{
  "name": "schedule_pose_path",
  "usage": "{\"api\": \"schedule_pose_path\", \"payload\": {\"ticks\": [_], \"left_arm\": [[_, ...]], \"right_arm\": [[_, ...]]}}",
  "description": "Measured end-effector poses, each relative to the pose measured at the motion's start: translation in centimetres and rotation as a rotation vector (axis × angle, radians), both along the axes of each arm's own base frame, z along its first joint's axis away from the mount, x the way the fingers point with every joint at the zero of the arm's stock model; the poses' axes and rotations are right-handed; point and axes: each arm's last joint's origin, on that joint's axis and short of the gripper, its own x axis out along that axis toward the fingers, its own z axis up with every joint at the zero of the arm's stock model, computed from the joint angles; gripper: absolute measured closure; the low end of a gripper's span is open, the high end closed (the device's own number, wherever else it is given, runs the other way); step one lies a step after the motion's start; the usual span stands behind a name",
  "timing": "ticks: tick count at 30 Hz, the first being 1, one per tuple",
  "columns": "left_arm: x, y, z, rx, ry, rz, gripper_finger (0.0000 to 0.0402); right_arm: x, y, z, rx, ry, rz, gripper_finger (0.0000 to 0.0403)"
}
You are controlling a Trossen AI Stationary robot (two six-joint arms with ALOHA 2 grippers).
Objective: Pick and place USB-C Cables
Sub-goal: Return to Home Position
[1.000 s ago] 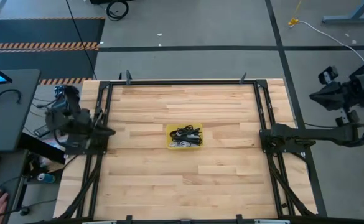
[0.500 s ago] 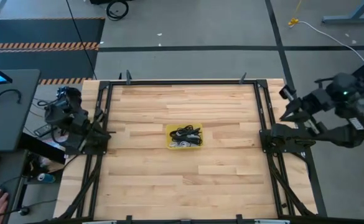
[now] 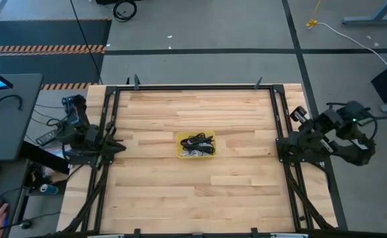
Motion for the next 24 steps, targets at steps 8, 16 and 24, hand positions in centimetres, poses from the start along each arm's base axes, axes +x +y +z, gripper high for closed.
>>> {"api": "schedule_pose_path", "payload": {"ticks": [8,16,24], "left_arm": [[1.0,-0.3,-1.1,0.087,-0.099,0.170,0.0377],[2.5,-0.1,-3.6,0.070,-0.151,0.271,0.0377],[3.5,0.4,-4.9,0.074,-0.251,0.236,0.0377]], "right_arm": [[0.5,-0.7,-1.7,0.023,0.158,-0.251,0.0380],[0.6,-1.2,-2.5,0.000,0.224,-0.423,0.0380],[0.7,-1.4,-2.5,0.008,0.220,-0.501,0.0380]]}}
